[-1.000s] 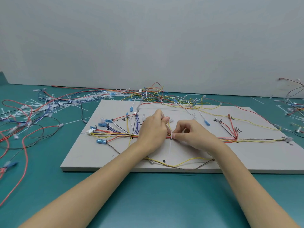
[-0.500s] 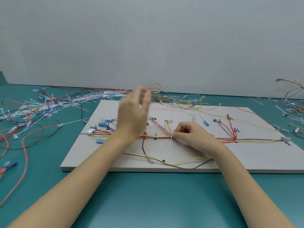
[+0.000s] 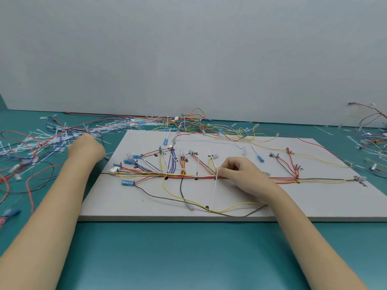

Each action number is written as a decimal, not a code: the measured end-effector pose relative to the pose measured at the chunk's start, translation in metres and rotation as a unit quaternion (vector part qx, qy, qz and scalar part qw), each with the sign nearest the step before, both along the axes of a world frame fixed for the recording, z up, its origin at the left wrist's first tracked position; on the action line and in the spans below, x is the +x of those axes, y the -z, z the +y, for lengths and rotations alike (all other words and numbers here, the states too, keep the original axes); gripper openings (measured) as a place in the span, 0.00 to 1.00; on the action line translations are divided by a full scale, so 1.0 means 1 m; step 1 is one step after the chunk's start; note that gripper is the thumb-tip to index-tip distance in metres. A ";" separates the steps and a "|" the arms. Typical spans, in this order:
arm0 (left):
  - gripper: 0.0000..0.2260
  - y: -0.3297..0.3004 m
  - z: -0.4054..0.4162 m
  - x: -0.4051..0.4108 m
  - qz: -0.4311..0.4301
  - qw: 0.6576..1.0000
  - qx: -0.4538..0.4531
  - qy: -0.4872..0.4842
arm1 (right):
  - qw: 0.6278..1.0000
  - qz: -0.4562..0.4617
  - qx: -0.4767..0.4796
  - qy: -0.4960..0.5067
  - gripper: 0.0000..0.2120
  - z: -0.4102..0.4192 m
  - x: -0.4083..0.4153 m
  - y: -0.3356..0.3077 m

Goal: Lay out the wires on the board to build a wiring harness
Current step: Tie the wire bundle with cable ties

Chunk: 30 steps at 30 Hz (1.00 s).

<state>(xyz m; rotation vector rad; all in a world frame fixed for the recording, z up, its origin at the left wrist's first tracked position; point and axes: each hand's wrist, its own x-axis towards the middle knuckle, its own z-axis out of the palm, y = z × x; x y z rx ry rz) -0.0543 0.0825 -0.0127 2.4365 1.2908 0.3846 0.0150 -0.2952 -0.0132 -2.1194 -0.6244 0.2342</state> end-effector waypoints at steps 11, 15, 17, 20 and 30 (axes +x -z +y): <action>0.11 0.002 0.013 -0.002 0.103 0.993 -0.027 0.050 | 1.000 -0.012 -0.010 0.007 0.09 0.002 -0.001 0.000; 0.12 0.008 0.008 0.000 0.125 0.991 -0.007 0.049 | 1.000 -0.011 -0.010 0.008 0.09 0.001 -0.001 0.000; 0.09 0.010 0.004 0.003 0.133 0.990 0.003 0.047 | 1.000 -0.012 -0.012 0.008 0.09 0.001 -0.002 0.000; 0.05 0.012 0.001 0.004 0.143 0.989 0.012 0.032 | 1.000 -0.010 -0.016 0.009 0.09 0.001 -0.001 0.000; 0.19 0.012 0.006 0.006 0.122 0.992 -0.030 0.001 | 0.999 -0.015 -0.024 0.016 0.10 0.001 -0.001 -0.001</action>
